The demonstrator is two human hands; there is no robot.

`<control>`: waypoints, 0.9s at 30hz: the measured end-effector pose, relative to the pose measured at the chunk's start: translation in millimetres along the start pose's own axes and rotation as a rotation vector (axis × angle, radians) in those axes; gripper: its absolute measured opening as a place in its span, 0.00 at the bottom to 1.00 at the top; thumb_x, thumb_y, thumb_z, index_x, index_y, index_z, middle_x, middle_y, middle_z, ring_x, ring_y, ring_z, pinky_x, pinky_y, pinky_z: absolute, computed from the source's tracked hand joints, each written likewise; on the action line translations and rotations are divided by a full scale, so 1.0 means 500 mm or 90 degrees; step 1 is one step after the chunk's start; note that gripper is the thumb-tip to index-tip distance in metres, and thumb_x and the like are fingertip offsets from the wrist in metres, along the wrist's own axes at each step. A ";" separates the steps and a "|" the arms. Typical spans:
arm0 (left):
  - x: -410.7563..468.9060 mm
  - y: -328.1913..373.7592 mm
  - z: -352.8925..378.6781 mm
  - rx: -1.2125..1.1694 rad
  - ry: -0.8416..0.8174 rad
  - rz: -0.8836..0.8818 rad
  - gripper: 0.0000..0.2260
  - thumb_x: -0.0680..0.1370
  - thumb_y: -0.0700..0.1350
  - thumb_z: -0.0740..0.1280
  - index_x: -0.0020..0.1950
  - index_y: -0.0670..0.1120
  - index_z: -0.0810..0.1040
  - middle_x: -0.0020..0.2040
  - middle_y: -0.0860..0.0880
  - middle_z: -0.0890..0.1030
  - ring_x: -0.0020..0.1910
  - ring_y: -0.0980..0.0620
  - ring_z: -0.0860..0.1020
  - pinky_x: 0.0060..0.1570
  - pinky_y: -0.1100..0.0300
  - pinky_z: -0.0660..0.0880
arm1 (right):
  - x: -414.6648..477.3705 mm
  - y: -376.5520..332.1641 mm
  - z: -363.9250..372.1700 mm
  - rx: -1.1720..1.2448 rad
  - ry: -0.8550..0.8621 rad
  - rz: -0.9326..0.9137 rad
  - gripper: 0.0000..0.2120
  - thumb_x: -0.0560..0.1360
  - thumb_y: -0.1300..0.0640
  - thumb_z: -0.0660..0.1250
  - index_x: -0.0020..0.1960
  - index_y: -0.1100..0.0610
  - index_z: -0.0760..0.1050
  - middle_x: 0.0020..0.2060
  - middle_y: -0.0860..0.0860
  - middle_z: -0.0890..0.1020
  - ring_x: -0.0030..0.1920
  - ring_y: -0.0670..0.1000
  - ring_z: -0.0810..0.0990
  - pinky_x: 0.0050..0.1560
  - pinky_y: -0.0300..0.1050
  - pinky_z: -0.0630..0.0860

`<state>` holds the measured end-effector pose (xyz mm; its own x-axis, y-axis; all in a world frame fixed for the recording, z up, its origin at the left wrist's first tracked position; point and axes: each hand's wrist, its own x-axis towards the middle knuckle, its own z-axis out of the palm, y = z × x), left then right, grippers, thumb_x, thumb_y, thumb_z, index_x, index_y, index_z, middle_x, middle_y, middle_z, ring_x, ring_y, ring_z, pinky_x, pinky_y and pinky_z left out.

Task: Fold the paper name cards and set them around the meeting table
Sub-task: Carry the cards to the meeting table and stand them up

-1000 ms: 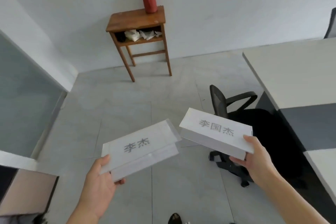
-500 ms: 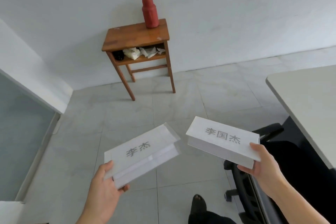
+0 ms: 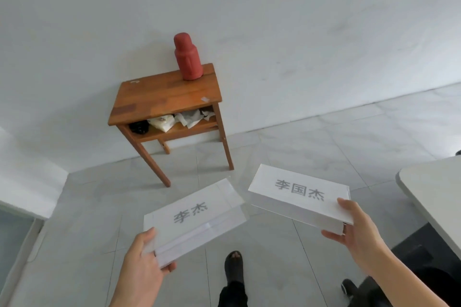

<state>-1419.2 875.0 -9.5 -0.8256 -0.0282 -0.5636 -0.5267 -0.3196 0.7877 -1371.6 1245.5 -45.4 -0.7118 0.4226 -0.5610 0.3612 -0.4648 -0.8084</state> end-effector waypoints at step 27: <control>0.887 0.348 1.051 0.235 -0.300 -0.062 0.13 0.73 0.47 0.63 0.56 0.47 0.77 0.45 0.44 0.83 0.41 0.45 0.75 0.34 0.53 0.67 | 0.807 -0.585 -0.079 0.238 0.311 -0.057 0.10 0.78 0.55 0.60 0.56 0.57 0.74 0.50 0.56 0.79 0.46 0.58 0.78 0.45 0.56 0.78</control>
<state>-1983.2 1304.5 8.2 -0.7258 0.4349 -0.5330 -0.5707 0.0519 0.8195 -1741.1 1582.7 -42.3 -0.3400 0.7385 -0.5823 0.0146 -0.6149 -0.7885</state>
